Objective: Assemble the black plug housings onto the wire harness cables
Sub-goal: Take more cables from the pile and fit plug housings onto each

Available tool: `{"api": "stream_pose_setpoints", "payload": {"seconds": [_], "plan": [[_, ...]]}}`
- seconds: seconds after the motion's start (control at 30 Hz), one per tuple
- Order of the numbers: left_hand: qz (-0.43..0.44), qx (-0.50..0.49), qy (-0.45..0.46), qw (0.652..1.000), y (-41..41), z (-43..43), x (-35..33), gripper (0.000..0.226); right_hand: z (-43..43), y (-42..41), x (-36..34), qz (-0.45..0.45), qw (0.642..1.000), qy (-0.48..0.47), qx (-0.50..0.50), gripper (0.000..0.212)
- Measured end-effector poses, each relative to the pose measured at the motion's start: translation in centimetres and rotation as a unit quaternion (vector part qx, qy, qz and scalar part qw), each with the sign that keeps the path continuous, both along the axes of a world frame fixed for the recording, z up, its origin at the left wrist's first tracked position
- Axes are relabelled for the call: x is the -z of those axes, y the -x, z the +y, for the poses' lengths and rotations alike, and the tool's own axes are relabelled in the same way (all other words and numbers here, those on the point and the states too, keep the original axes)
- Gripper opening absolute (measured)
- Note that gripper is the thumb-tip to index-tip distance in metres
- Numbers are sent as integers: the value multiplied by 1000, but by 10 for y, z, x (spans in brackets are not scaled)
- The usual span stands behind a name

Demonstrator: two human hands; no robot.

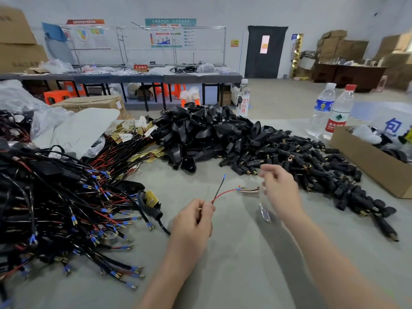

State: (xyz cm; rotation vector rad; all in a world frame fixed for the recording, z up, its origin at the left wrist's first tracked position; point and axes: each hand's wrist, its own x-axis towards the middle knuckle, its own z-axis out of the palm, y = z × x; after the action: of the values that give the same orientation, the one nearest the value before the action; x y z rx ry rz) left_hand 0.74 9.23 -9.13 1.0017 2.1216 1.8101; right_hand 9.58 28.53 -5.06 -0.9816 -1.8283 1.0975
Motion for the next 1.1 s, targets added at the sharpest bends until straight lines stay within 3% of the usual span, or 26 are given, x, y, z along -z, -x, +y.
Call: {"api": "stream_pose_setpoints", "payload": {"seconds": [0.1,0.2,0.43,0.6,0.7,0.83,0.93,1.1], "plan": [[18,-30,-15,999,2,-1,1,29,30,26,3,-162,985,-60,24,33],[21,-39,-14,999,5,0,2,27,49,46,7,-274,960,-62,16,32],[22,-29,-19,999,3,0,0,28,70,70,11,-332,942,-27,38,27],[14,-42,-16,999,1,0,-5,31,78,65,11,-365,930,-40,-16,30],[-6,-49,-35,998,1,-3,-8,34,71,43,4,-320,945,-42,-57,30],[-54,-35,-87,994,-1,-1,-11,33,35,-9,1,-144,985,38,-93,27],[-72,-11,-105,992,-6,3,-14,24,-2,-48,-1,-41,986,99,-132,30],[-85,20,-94,992,-11,0,-13,10,-40,-72,13,49,972,177,-148,33]]}}
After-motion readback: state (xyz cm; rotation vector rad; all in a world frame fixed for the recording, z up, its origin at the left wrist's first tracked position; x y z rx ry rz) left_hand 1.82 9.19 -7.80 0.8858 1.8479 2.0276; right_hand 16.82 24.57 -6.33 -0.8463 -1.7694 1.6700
